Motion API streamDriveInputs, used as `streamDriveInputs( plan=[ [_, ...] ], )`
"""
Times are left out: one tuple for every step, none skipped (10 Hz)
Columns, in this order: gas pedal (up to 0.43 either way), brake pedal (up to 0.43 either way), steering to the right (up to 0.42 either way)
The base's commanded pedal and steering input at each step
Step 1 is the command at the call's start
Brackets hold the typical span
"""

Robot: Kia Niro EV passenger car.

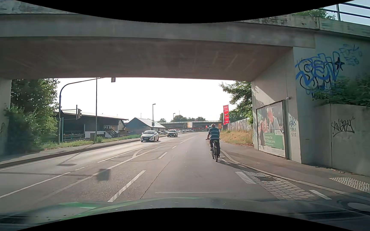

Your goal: Follow the waypoints while adhering to traffic rules and regulations

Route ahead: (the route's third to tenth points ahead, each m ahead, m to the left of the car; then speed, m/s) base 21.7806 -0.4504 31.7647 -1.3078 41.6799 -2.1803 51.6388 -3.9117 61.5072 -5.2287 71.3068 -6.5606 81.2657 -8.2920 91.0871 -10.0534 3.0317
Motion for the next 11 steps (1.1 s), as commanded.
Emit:
streamDriveInputs(
  plan=[
    [0.028,0.000,0.000],
    [0.000,0.000,0.000],
    [0.000,0.000,0.002],
    [0.000,0.000,0.003],
    [0.000,0.000,0.004],
    [0.000,0.000,0.004],
    [0.000,0.000,0.005],
    [0.000,0.000,0.006],
    [0.000,0.000,0.007],
    [0.000,0.000,0.008],
    [0.000,0.000,0.010]
  ],
)
